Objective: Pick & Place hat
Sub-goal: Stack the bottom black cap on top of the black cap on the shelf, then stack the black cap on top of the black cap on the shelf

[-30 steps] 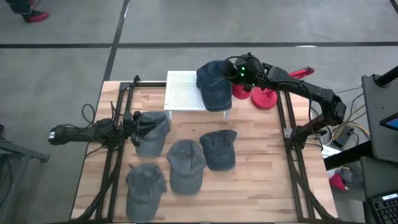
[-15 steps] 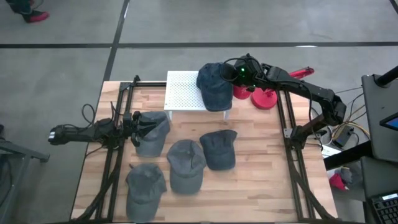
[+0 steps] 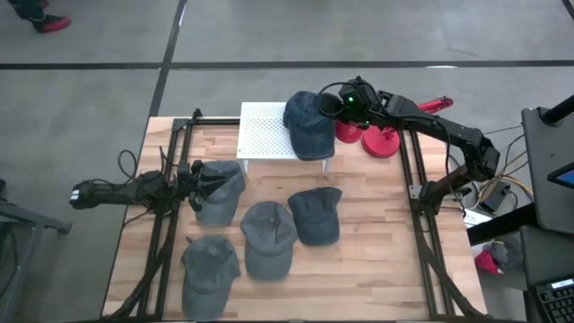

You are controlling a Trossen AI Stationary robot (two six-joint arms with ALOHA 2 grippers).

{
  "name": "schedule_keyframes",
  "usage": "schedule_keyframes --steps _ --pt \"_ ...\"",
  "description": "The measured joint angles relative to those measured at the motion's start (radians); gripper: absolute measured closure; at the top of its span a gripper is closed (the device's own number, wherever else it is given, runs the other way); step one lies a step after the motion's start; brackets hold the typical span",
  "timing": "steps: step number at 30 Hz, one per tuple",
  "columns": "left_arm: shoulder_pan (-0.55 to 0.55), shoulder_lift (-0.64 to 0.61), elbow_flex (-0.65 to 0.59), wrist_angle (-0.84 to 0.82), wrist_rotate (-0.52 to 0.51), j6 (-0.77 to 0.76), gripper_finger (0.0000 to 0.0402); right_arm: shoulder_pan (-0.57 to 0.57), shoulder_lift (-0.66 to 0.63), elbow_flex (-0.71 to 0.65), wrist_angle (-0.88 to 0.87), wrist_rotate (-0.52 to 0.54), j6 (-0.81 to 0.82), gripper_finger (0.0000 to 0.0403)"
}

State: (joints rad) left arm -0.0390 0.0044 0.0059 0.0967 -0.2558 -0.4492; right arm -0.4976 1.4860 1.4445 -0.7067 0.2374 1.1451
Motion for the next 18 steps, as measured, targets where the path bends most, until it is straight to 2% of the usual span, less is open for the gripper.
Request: schedule_keyframes --steps 10,18 --pt "0.000 0.000 0.000 0.000 0.000 0.000 0.0303 0.000 -0.022 0.000 0.000 -0.011 -0.107 0.0264" --pt "0.000 0.000 0.000 0.000 0.000 0.000 0.0303 0.010 -0.075 0.002 -0.082 -0.011 -0.107 0.0273"
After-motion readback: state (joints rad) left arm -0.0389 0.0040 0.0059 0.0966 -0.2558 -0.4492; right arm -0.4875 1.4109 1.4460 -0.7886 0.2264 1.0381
